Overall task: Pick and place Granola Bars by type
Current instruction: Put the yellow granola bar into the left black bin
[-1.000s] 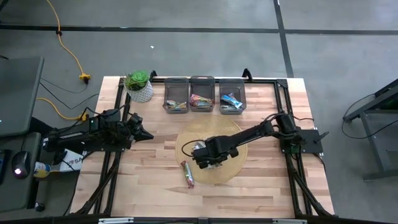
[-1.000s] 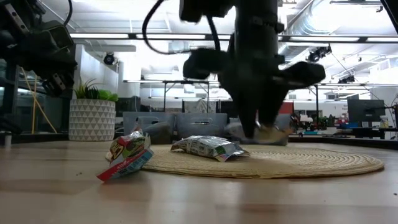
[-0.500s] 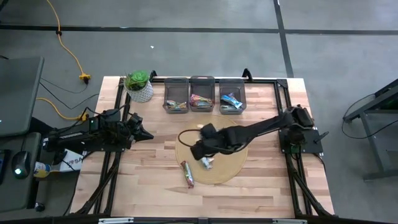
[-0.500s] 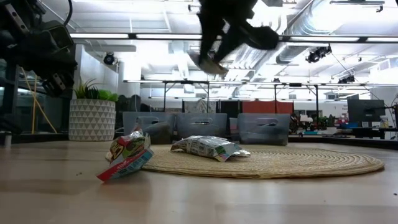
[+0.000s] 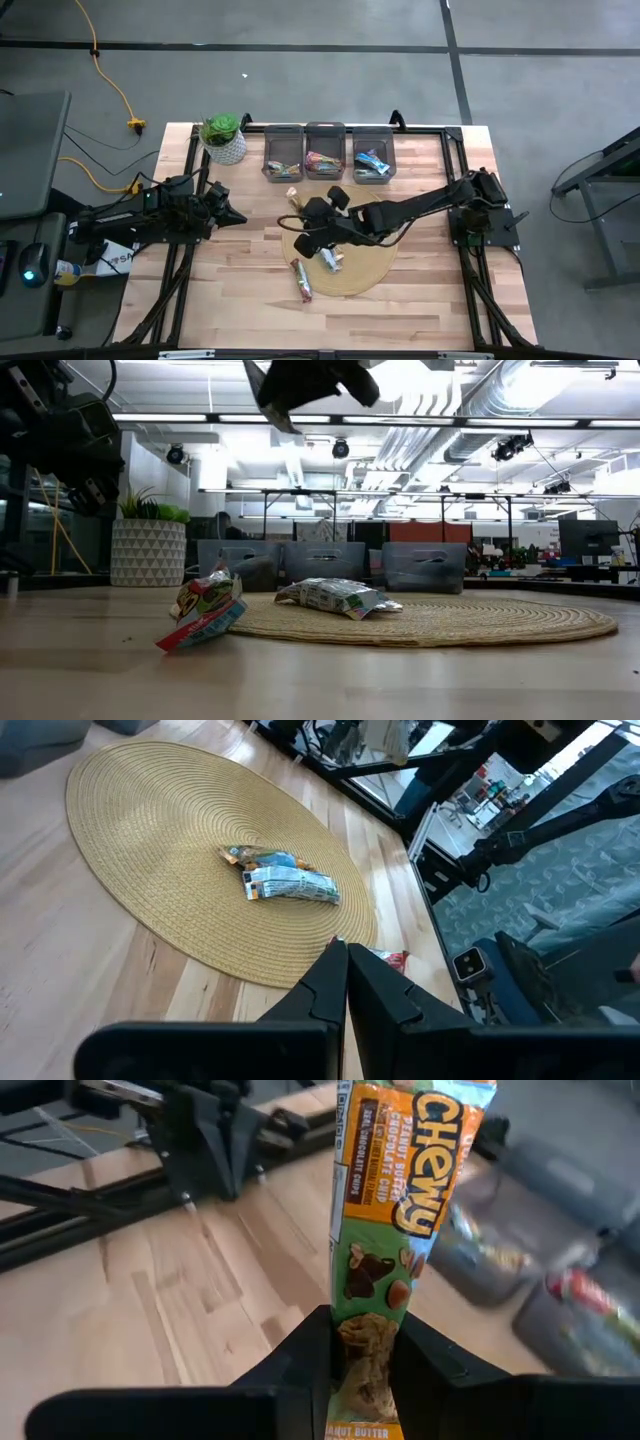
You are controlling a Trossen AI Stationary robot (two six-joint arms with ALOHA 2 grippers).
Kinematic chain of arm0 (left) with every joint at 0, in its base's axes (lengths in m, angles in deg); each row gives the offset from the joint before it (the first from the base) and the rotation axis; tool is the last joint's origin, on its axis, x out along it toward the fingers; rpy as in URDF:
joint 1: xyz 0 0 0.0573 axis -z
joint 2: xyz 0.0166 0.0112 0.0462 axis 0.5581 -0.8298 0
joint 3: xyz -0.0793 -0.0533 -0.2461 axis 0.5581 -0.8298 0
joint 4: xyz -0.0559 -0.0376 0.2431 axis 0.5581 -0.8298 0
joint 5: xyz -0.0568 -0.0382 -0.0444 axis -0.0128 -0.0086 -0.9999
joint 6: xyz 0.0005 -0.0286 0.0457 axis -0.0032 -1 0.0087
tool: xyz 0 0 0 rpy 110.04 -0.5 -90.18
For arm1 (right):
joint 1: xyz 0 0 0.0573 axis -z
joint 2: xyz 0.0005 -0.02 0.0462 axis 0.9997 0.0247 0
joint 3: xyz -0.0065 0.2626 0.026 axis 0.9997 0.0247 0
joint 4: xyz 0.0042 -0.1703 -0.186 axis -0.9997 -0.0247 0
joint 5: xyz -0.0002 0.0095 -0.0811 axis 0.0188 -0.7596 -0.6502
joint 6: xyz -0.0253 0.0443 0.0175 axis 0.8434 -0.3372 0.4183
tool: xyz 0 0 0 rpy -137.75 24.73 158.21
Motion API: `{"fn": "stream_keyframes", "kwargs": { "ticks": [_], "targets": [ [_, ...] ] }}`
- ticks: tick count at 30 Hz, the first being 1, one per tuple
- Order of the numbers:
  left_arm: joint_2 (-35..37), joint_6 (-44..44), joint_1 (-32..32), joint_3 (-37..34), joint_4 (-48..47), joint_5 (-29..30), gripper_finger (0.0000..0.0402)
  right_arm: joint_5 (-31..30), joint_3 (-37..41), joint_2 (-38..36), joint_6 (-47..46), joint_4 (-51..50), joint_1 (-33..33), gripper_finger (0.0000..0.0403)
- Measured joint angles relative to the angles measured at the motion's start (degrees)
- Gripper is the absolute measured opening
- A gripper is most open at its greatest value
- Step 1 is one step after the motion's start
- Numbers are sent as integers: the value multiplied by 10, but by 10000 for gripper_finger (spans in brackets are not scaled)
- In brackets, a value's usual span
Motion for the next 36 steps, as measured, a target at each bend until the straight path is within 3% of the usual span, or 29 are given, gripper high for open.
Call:
{"fn": "stream_keyframes", "kwargs": {
  "ticks": [11, 18, 28, 36],
  "targets": [
    [0, -1, 0, 0, 0, 0, 10, -11, 0, 0, 198, 126, 42, 71],
    [0, -3, 0, 0, 0, 8, 10, 77, 0, 0, 238, 240, 135, 71],
    [0, -34, 0, 0, 1, 80, 10, 274, -1, 0, 269, 257, 273, 71],
    [0, -34, 0, 0, 57, 112, 10, 339, -2, 5, 302, 265, 334, 71]
  ]
}}
